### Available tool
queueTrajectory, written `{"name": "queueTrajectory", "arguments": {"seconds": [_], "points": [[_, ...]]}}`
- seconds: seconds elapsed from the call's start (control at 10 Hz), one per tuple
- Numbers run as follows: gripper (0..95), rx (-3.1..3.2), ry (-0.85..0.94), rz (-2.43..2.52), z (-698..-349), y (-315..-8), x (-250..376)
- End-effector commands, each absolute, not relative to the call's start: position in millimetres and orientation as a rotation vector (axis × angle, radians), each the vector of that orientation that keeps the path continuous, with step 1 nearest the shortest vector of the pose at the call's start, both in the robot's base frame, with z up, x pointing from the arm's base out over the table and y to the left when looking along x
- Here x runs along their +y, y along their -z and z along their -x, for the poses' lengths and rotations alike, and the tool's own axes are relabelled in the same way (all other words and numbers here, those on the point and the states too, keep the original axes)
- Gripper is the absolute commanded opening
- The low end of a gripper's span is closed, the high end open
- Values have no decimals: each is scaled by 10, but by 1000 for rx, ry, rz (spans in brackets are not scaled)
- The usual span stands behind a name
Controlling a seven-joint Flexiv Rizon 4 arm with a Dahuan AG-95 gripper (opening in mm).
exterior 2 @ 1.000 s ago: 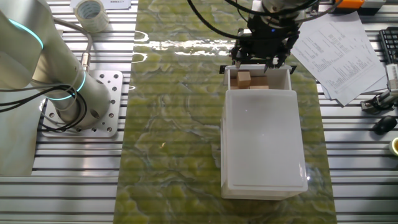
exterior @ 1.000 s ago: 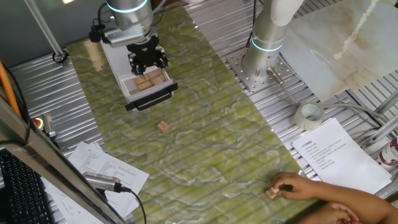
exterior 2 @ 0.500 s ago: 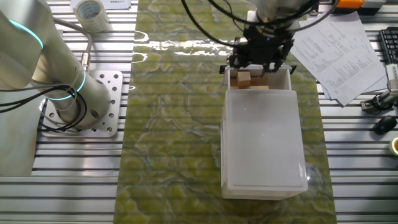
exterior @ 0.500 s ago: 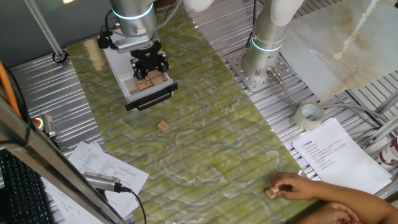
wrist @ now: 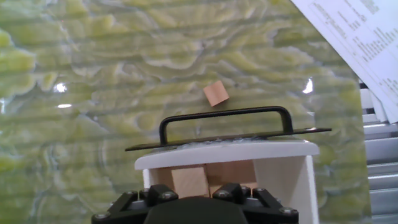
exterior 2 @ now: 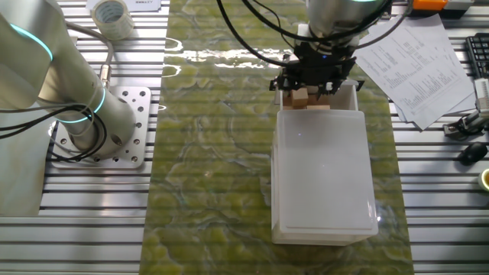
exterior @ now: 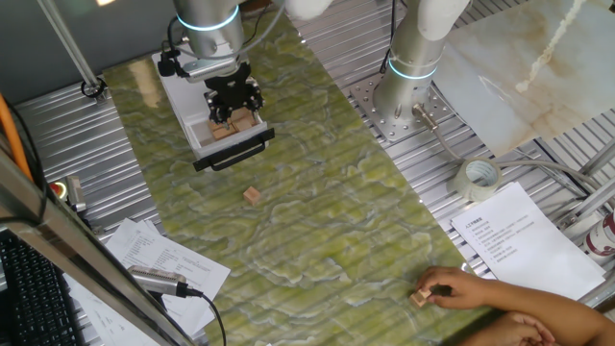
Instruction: Take something out of a drawer
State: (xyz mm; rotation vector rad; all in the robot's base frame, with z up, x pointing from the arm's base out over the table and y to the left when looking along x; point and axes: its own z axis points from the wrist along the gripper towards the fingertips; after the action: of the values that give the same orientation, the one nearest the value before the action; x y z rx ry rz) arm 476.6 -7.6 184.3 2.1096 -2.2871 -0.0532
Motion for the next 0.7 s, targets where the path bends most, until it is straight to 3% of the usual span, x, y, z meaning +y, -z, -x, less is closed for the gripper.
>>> {"name": "queueTrajectory", "arguments": {"seconds": [0.1, 0.7], "points": [[570, -2290, 60, -2112, -4768, -1816, -46], [570, -2288, 33, -2136, -4769, -1755, -71]]}}
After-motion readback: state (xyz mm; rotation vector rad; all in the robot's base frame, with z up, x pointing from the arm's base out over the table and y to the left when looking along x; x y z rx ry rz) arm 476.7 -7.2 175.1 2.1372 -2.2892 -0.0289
